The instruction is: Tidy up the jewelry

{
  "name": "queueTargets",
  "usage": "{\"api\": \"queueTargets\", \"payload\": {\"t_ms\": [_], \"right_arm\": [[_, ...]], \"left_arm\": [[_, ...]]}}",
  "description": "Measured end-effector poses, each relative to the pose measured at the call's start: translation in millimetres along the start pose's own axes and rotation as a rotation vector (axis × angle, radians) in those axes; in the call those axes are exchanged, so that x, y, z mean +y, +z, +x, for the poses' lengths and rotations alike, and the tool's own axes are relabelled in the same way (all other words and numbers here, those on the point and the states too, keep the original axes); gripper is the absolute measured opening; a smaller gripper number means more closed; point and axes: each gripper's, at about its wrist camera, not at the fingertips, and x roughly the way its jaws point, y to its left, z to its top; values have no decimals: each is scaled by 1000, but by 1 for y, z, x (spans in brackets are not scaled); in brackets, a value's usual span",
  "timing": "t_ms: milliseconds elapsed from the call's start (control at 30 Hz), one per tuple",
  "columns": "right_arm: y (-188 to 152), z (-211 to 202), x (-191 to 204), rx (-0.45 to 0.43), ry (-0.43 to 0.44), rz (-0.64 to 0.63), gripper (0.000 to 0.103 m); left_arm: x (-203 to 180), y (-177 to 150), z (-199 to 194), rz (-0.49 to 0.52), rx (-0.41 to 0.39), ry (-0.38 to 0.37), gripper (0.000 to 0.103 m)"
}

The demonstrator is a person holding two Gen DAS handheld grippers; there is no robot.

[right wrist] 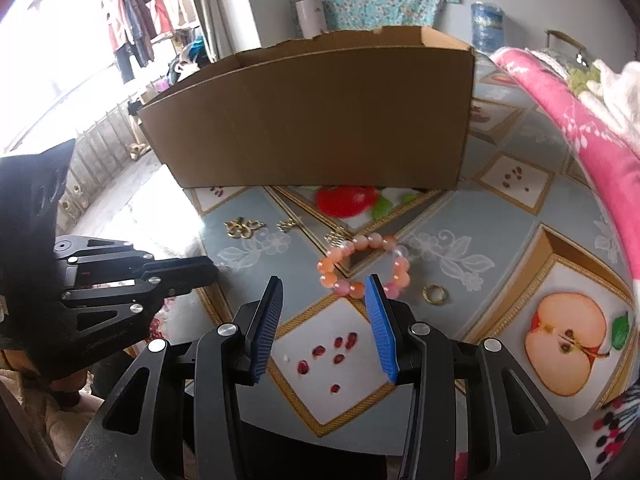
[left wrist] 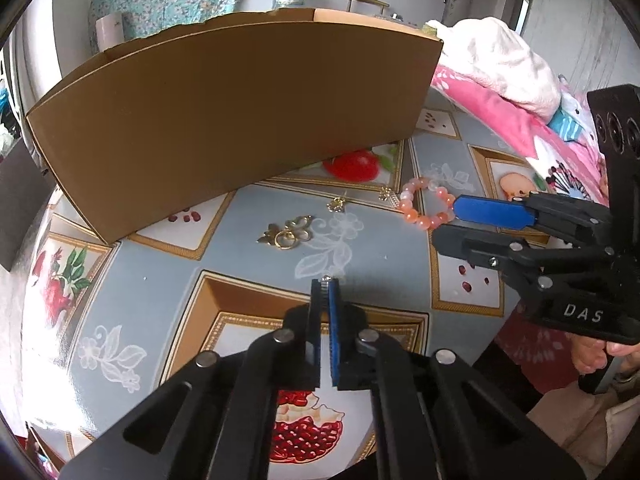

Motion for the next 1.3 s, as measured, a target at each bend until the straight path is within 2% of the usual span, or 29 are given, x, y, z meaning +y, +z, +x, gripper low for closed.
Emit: {"api": "queueTargets", "payload": {"t_ms": [167, 300, 367, 433, 467, 533, 633, 767, 867, 1033, 1133, 1167, 1200, 1300], "right_arm": [[10, 7, 12, -6, 45, -34, 36], [13, 18, 16, 43, 102, -36, 29], [12, 27, 12, 88, 89, -17, 23], [12, 28, 6, 92, 65, 8, 15], [13, 28, 3, 92, 52, 15, 15], [16, 28, -5, 83, -14, 23, 15], [22, 30, -16, 75, -61, 57, 15], [30, 29, -17, 51, -60, 54, 20], [36, 33, -7, 47, -63, 23, 29], [37, 44, 2, 73, -96, -36, 29], [36, 48, 11, 69, -140, -102, 24], [36, 48, 13, 70, -139, -107, 12], [37, 48, 13, 74, -129, -96, 6], [37, 44, 11, 73, -113, -67, 5]], "left_arm": [[1, 0, 0, -6, -3, -1, 3], [8, 0, 0, -33, -8, 10, 2], [12, 0, -1, -48, -10, 9, 2], [15, -1, -1, -61, -15, 0, 1], [16, -1, -1, -66, -20, -7, 1], [17, -2, -1, -67, -23, -14, 2], [18, -2, -1, -66, -27, -21, 2], [19, -2, -1, -69, -29, -31, 2], [20, -3, -2, -72, -31, -38, 2], [23, -3, -1, -74, -33, -47, 2], [23, -3, -2, -72, -35, -51, 2], [23, -3, -2, -72, -35, -53, 2], [23, -3, -2, -72, -35, -54, 2], [23, -3, -2, -74, -37, -57, 2]]}}
